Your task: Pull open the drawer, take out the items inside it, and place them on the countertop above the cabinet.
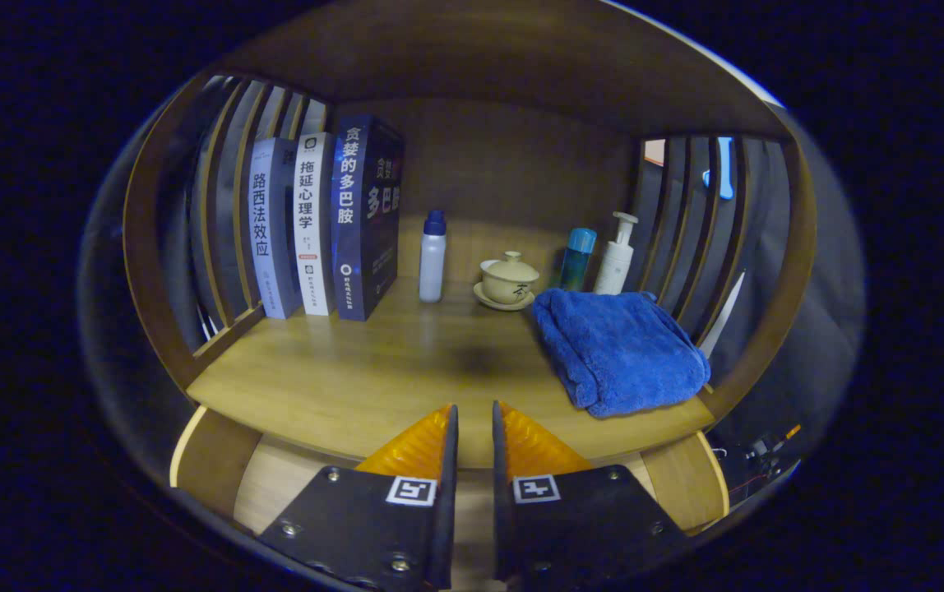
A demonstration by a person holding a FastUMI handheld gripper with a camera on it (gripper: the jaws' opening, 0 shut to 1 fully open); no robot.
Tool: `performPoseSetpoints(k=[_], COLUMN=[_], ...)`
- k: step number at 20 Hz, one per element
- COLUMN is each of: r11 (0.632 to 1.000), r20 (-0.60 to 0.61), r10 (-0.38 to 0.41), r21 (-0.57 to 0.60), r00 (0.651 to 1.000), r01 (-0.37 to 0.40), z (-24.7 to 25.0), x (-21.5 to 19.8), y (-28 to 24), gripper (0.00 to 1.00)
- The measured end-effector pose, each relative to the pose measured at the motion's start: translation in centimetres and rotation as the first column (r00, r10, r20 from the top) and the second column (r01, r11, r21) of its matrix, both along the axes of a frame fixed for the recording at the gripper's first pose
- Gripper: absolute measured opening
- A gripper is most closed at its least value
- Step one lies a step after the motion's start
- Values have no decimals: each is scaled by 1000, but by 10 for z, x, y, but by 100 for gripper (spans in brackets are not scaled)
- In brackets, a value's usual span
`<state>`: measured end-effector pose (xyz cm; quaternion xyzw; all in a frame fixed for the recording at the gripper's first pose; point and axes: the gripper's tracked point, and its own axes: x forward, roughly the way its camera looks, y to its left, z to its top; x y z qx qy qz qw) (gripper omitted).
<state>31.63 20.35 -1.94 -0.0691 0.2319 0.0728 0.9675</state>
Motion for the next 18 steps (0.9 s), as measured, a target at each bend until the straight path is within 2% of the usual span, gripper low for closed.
performPoseSetpoints(k=[4,7,11,13,14,16,18], r11=[996,984,944,923,913,868,769], r20=[-26,-96,-216,-294,-318,-382,-455], r10=[-73,-158,-286,-314,-326,-364,-391], r21=[58,72,101,129,139,192,316], r00=[997,983,934,903,890,850,800], r01=[74,166,313,363,384,458,556], z=[8,-1,-21,-33,-39,-42,-42], x=[-34,-66,-101,-115,-118,-125,-125], y=[2,8,30,53,58,72,92], gripper=[20,20,20,20,32,33,43])
